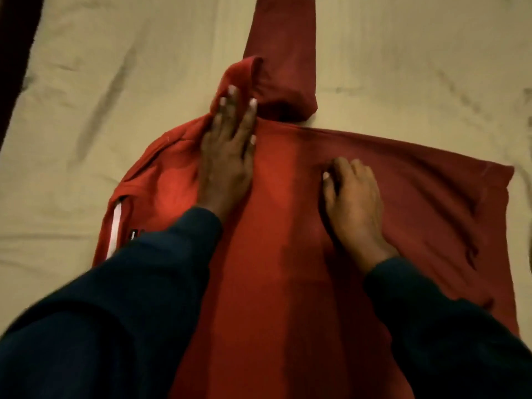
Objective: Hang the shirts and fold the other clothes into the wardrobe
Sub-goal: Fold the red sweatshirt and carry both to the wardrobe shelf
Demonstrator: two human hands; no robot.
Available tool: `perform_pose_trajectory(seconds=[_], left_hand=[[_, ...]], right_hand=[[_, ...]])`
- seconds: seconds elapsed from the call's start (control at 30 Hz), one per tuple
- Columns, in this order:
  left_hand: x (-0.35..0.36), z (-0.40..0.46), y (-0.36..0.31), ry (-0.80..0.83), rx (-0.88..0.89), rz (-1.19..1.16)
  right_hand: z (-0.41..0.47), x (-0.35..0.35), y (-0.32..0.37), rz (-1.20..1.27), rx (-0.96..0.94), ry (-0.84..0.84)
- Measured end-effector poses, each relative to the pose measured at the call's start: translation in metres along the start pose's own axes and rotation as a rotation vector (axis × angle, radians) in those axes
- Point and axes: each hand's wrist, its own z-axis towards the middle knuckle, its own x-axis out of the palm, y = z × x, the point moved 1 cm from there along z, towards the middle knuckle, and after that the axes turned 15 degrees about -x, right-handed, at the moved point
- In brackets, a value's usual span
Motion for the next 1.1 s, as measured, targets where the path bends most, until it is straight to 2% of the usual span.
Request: perform_pose_trajectory(seconds=[0.13,0.23,0.33,0.4,0.47,0.57,0.67,0.73,0.83,0.87,0.97,1.03,1.1], left_hand=[[-0.016,0.056,0.035,0.049,-0.024,0.041],[-0.025,0.046,0.030,-0.006,-0.010,-0.036],[-0.036,0.020,0.034,-0.134,-0.235,-0.165],[-0.047,0.016,0.048,-0.174,-0.363,-0.134],[-0.060,0.022,0.064,-0.061,-0.401,-0.147],[-0.080,0.036,0.073,0.209,-0.388,-0.362],[-0.086,0.060,0.069,0.217,-0.322,-0.486],[-0.083,0.073,0.066,0.232,-0.276,-0.434],[-0.078,0.083,0.071,0.389,-0.312,-0.169],[-0.080,0.084,0.072,0.485,-0.337,-0.173],[-0.088,0.084,0.066,0.788,-0.337,-0.503],[-0.090,0.085,0.062,0.808,-0.276,-0.534],[-0.089,0.091,0.054,0.792,-0.267,-0.471]], right_hand=[[0.018,0.011,0.010,-0.038,0.052,-0.020],[0.032,0.023,0.028,0.104,0.053,-0.068],[0.053,0.035,0.055,0.350,0.001,-0.116],[0.069,0.042,0.073,0.447,-0.047,-0.139],[0.082,0.049,0.087,0.495,-0.061,-0.121],[0.092,0.057,0.095,0.493,-0.043,-0.113],[0.092,0.055,0.098,0.513,-0.007,-0.158],[0.090,0.054,0.098,0.493,0.010,-0.200],[0.081,0.055,0.094,0.374,0.018,-0.255],[0.078,0.056,0.092,0.323,0.013,-0.267],[0.068,0.051,0.081,0.145,0.022,-0.270],[0.067,0.043,0.067,0.022,0.068,-0.237],[0.070,0.035,0.047,-0.050,0.098,-0.198]])
